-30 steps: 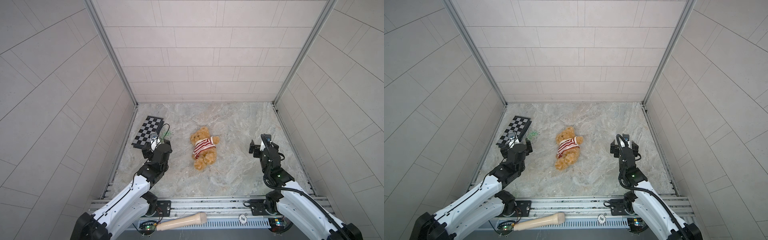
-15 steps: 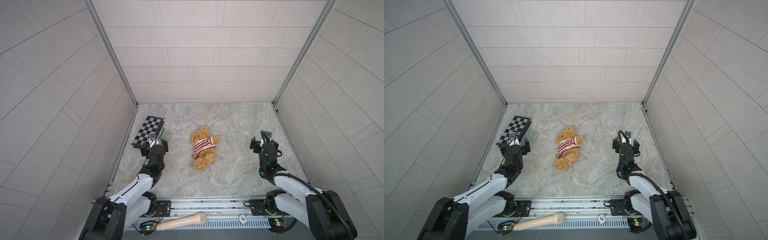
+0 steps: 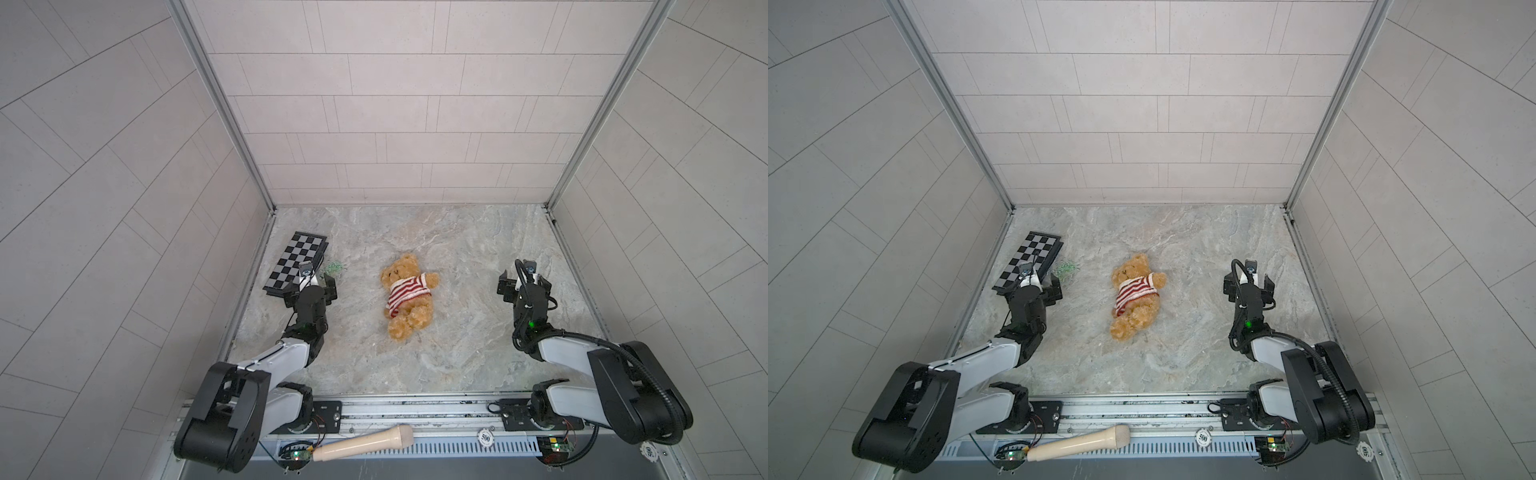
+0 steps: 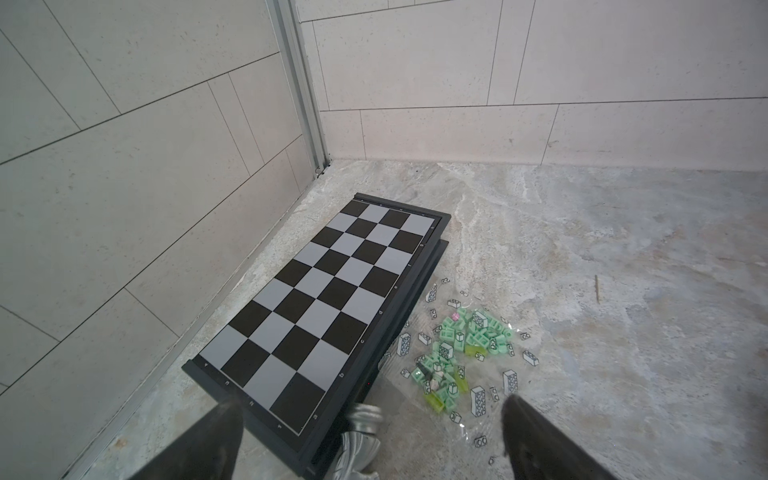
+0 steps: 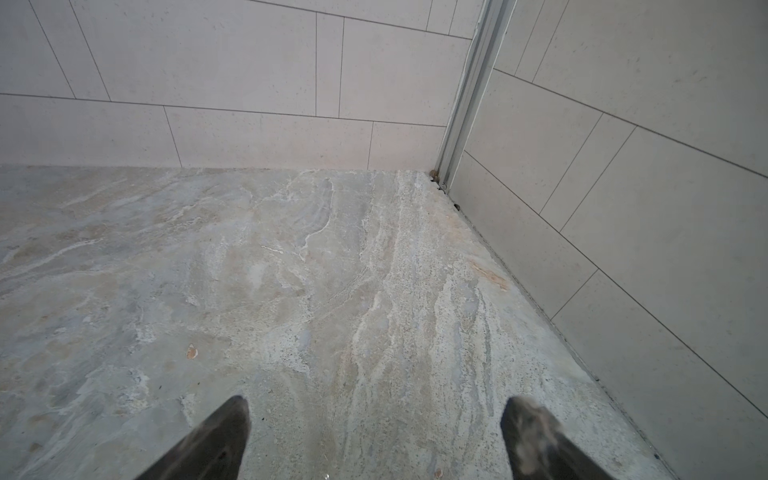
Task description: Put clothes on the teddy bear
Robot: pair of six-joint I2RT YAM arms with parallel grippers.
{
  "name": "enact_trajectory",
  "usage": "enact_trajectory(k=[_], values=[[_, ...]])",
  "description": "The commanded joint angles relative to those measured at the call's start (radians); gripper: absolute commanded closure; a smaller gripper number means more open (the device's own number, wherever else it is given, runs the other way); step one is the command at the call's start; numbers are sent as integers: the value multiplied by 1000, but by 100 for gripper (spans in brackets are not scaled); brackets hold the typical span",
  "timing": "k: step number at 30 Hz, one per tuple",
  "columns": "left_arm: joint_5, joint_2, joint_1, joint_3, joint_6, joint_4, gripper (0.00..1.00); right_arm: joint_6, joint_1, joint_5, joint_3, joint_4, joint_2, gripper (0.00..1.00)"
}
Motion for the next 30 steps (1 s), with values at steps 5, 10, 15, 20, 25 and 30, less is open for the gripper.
enact_trajectory(k=[5, 10, 15, 20, 25, 30], values=[[11, 52, 19, 55, 25, 68, 0, -55, -6, -1, 9, 140, 98, 5], [4, 91, 21, 68, 56, 110, 0, -66, -6, 14, -2, 298, 223, 3], [71, 187, 57, 31, 31, 307, 0, -61, -17, -6, 36, 309, 313, 1], [85, 258, 93, 47, -12, 327, 0, -31, -24, 46, 123, 127, 302, 0], [82, 285, 89, 84, 0, 284, 0, -35, -25, 42, 117, 139, 302, 0], [70, 284, 82, 85, 5, 278, 0, -36, -26, 42, 118, 139, 303, 0]])
